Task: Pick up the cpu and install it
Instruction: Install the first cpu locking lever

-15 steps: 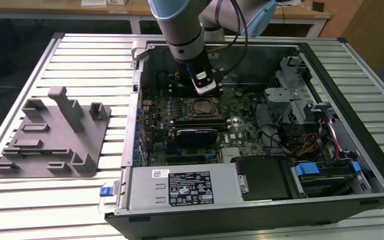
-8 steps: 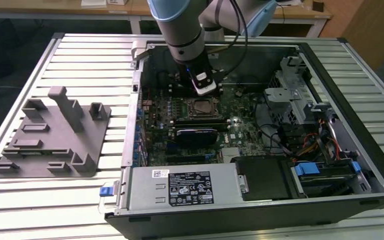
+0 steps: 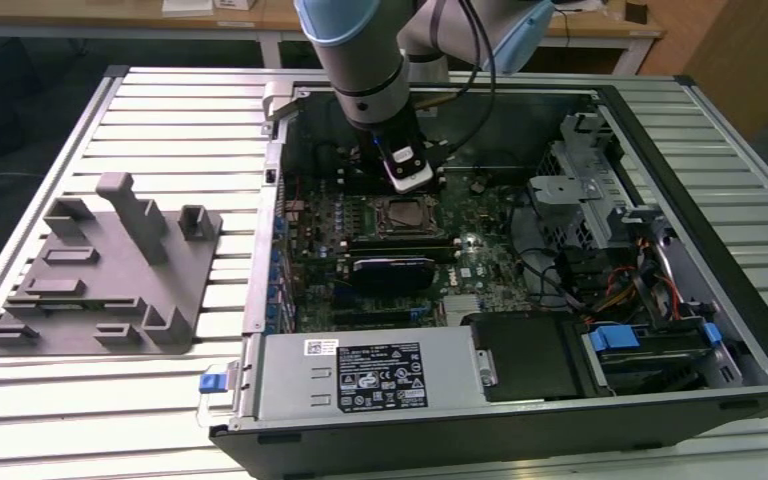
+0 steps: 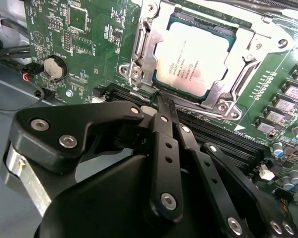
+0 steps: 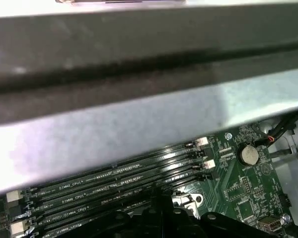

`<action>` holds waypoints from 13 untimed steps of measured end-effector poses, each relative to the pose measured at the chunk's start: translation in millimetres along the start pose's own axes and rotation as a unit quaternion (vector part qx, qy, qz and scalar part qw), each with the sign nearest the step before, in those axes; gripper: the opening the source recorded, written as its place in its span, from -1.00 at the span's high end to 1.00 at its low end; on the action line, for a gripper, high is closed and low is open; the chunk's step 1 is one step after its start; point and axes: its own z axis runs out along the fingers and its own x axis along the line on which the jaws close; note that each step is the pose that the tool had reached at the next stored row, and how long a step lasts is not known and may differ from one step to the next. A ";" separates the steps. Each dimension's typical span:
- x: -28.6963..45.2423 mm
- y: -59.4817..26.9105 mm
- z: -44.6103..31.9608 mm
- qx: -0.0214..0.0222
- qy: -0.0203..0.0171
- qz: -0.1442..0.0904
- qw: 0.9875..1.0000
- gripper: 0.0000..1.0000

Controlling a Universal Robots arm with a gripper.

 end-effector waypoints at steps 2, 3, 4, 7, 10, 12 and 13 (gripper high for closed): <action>0.0 0.0 0.0 0.000 0.000 0.000 1.000 0.79; -0.1 0.1 -0.4 0.000 0.000 0.000 1.000 0.79; -0.3 0.3 -1.3 0.000 0.000 0.000 1.000 0.79; -1.3 1.3 -5.1 0.000 0.000 0.000 1.000 0.79; -1.6 1.5 -6.0 0.000 0.000 0.000 1.000 0.79; -1.6 1.5 -6.0 0.001 -0.001 0.003 1.000 0.79; -1.5 1.5 -5.8 0.001 -0.001 0.005 1.000 0.79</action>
